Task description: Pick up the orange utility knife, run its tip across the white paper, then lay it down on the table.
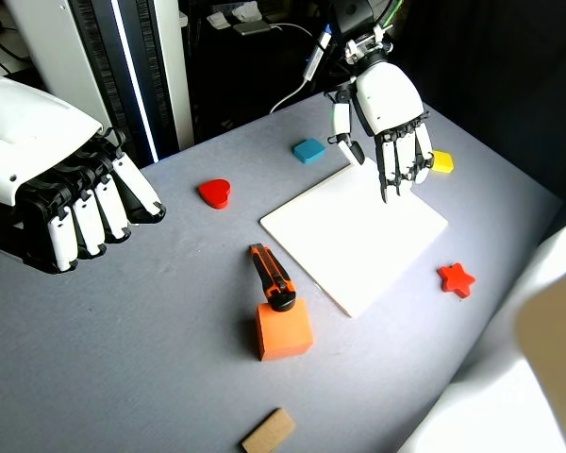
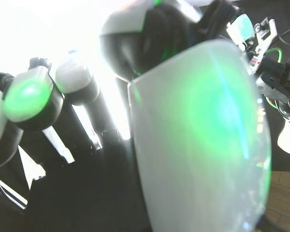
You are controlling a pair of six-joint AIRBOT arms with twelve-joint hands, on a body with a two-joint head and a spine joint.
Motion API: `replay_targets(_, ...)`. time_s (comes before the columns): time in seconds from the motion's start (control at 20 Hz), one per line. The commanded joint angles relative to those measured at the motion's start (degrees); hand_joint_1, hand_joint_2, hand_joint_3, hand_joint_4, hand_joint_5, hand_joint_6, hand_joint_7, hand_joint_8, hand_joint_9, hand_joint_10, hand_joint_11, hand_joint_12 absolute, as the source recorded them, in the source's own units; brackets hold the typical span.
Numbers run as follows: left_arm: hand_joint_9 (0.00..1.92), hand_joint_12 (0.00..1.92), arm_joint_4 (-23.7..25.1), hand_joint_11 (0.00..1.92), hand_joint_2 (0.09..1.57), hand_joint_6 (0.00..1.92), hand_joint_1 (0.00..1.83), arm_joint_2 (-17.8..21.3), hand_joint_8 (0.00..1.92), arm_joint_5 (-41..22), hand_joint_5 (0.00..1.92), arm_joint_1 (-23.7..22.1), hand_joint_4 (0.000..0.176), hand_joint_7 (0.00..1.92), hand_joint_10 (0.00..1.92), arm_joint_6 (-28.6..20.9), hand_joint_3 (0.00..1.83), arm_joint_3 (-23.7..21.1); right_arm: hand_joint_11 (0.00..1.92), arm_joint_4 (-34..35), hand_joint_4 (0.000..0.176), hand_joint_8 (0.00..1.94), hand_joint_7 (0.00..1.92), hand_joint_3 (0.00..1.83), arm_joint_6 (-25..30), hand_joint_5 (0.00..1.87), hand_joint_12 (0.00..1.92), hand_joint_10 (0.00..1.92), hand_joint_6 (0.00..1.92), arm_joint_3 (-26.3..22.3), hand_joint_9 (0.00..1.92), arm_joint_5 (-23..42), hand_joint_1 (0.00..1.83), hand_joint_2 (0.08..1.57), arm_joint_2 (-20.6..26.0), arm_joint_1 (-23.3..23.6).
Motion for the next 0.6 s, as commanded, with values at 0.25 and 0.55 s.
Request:
replay_targets(0.25, 0.03, 0.42, 3.55, 0.0, 1.29, 0.0, 0.0, 0.19, 0.01, -2.73, 0.0, -0.93, 0.035, 0.03, 0.01, 0.09, 0.01, 0.07, 0.0, 0.76, 0.0, 0.0, 0.02, 0.03, -0.26, 0.01, 0.0, 0.0, 0.0, -0.08, 0.0, 5.22, 0.0, 1.16, 0.39, 0.48)
replay_targets(0.55, 0.0, 0.35, 3.44, 0.0, 1.28, 0.0, 0.0, 0.2, 0.0, -1.25, 0.0, -0.58, 0.024, 0.0, 0.0, 0.28, 0.0, 0.56, 0.0, 0.74, 0.0, 0.0, 0.0, 0.0, -0.13, 0.0, 0.0, 0.0, 0.0, 0.08, 0.0, 5.85, 0.09, 1.12, 0.21, -0.99)
